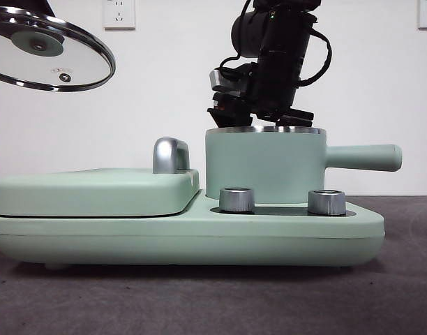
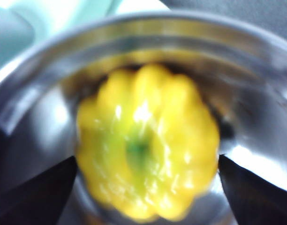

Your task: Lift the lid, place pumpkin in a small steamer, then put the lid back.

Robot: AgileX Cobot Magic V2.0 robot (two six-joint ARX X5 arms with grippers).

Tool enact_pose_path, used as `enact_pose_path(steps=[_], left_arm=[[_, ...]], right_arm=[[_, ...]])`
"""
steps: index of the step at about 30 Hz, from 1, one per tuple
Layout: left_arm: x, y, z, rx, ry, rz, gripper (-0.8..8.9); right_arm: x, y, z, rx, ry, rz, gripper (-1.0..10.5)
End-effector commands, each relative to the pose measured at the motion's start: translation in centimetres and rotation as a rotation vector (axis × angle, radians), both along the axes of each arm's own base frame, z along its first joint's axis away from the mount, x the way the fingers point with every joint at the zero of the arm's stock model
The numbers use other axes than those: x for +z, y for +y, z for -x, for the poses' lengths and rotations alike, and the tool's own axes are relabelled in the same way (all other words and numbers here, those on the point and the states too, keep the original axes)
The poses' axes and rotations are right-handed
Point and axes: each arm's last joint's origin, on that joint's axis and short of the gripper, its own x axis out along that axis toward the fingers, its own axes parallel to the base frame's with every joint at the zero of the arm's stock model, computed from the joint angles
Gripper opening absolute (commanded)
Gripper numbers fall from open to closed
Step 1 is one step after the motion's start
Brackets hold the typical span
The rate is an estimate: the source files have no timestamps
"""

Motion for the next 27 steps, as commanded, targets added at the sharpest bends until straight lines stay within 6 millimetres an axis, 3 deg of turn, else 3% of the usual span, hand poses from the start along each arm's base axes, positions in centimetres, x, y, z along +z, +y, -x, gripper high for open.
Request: enact_pose_path(steps=[1,4,9,12,16,20,27], left_arm=[[0.8,-0.1,-0.1,0.002,-0.043,0.015,0.11],[0.8,-0.1,-0.1,0.002,-0.043,0.014,0.11],[0.8,-0.1,-0.1,0.002,-0.045,0.015,0.11],[0.8,-0.1,-0.1,0.002,-0.045,0.015,0.11],[0.8,-0.1,-0.1,0.002,-0.045,0.015,0.11],[1.0,-0.3,-0.3,-0.013,-0.070,0.028,0.11],[0.9,-2.5,-1.1,-0.108,-0.114,0.050,0.11]], right_arm=[[0.9,0.5,-0.1,0.017,-0.033,-0.015,5.0],[3.6,-0.3,1.1,0.010,-0.072,-0.039,4.8],[10.3,-2.3,4.4,-0.015,-0.250,-0.116,4.2],[11.8,-3.4,6.4,-0.029,-0.377,-0.166,4.2],[9.9,-4.9,10.8,-0.037,-0.545,-0.229,4.1],[7.3,-6.9,15.0,-0.025,-0.593,-0.273,4.1],[3.9,-9.7,19.4,-0.010,-0.596,-0.264,4.1]])
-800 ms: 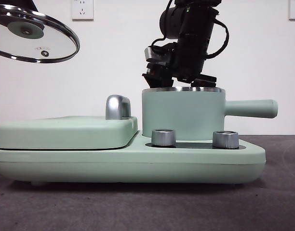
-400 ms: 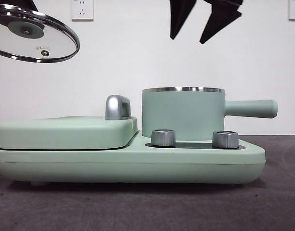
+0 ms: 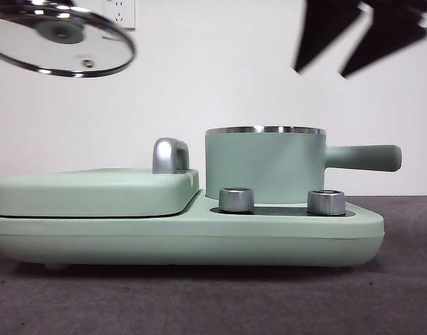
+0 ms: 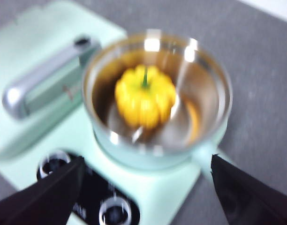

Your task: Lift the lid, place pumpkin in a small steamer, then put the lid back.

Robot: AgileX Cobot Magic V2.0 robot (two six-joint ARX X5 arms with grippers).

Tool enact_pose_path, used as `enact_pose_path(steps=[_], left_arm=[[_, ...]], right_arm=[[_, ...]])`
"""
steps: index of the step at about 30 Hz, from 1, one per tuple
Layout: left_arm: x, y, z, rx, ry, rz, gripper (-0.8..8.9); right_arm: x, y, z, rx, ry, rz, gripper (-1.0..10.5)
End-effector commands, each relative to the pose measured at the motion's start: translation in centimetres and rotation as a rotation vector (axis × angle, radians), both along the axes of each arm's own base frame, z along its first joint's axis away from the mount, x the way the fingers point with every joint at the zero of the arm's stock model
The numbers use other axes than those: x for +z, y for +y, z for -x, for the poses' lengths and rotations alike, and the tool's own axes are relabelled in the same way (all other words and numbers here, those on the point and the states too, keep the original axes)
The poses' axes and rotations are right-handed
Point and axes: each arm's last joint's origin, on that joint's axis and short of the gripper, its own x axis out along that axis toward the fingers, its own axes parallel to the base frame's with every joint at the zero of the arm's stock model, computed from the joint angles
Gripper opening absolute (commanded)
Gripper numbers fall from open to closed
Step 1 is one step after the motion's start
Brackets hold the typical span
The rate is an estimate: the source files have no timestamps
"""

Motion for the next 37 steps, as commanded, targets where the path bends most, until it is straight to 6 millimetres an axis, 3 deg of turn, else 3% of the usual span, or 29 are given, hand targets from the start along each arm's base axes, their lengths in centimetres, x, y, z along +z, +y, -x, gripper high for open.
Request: enact_pose_path(steps=[1,8,16,30,37], left_arm=[[0.3,-1.4,-0.7,-0.053,-0.033,0.020,0.11],[-1.0,-5.5,-2.5,-0.171,-0.071,0.039,0.11],[-2.9,-10.3,-5.0,-0.272,-0.137,0.063,0.10],[-3.9,-17.9,-10.0,-0.404,-0.205,0.009,0.11],[-5.3,-18.8,-10.7,-0.429,-0.224,-0.005,0.11]], right_arm=[[-0.8,-0.9,1.6,0.006,-0.021,-0.012,4.1],[-1.9,-3.4,5.4,-0.002,-0.070,-0.041,4.1],[-2.7,-5.5,8.2,-0.083,0.016,0.080,4.1],[-3.1,-6.2,9.2,-0.134,0.098,0.056,4.1],[-3.1,-6.2,9.2,-0.138,0.100,0.052,4.1]])
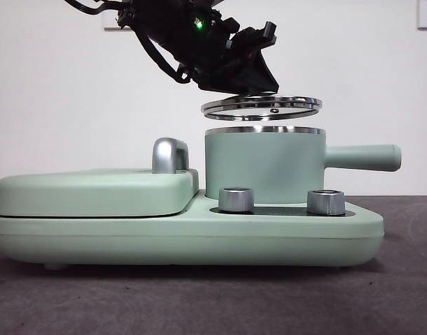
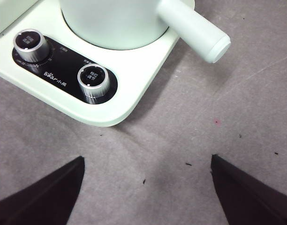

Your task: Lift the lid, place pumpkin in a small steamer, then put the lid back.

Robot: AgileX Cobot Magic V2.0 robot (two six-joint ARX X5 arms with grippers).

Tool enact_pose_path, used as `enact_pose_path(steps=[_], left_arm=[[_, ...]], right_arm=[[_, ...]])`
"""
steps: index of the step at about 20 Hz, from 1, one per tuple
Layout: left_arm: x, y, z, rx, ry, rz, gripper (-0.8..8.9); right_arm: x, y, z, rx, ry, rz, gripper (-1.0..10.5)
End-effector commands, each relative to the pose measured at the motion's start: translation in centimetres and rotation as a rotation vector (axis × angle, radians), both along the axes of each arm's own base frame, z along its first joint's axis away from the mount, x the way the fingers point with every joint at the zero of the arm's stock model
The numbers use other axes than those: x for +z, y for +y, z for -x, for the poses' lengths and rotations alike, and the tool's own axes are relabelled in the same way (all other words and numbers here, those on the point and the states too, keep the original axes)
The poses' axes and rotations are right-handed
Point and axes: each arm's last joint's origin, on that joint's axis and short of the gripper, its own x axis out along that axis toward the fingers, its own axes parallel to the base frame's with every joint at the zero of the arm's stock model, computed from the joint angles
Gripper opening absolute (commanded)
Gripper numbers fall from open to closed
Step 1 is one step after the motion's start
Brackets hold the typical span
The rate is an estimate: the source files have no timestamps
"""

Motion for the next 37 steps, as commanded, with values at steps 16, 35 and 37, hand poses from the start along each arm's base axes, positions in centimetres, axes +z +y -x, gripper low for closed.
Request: enact_pose_path(steps=[16,35,37], left_arm=[[-1.8,-1.2,-1.2,-0.037,-0.023,-0.040,0.11],[1.9,3.3,0.6,0.109,0.402,0.112,3.41],[2.2,4.8,1.1,0.143,0.437,0.089,3.41]], right_arm=[[0.2,0.1,-0.1,-0.026,-0.001,-0.026,4.1],[0.5,0.3,-0.2,-0.016,-0.008,-0.084,4.2],[0.6,0.7,-0.5,0.011,-0.004,-0.136,4.2]])
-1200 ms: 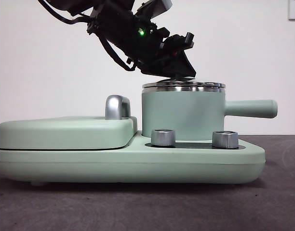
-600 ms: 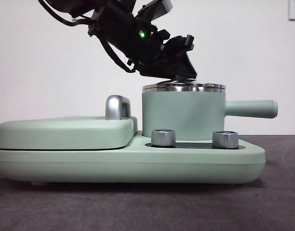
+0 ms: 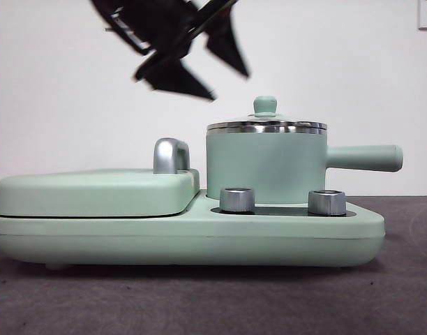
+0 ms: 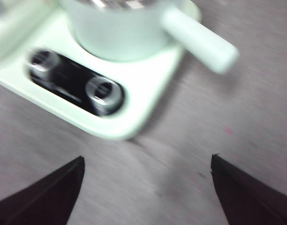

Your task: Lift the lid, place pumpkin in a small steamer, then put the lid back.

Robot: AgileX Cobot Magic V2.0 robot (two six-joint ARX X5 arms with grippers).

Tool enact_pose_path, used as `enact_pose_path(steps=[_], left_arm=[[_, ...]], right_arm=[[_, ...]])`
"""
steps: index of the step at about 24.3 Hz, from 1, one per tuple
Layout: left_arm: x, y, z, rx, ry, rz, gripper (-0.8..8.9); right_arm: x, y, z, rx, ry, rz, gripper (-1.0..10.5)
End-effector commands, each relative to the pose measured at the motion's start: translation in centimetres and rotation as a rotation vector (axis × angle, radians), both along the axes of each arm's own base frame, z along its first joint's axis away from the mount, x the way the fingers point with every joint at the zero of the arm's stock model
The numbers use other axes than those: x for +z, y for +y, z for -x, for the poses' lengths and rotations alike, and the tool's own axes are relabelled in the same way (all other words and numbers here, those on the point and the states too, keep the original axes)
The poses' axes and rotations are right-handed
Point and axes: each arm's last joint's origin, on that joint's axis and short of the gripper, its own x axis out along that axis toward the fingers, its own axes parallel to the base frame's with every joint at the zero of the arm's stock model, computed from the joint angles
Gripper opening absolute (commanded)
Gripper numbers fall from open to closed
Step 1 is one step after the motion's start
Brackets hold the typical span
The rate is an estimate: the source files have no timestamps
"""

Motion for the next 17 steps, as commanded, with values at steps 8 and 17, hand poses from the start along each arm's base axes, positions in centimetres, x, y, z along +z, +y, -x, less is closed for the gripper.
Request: enact_pose_path(steps=[8,17], left_arm=[[-0.8,6.5,6.3,0.082,0.077,-0.010,3.41],[-1.6,10.9,11.2,0.165,0.074,0.034,3.41]], right_arm=[[-0.1,3.4,-4.4,0.097,0.045,-0.142,4.2],[1.1,5.9,-7.9,0.148,0.075,-0.148,4.2]])
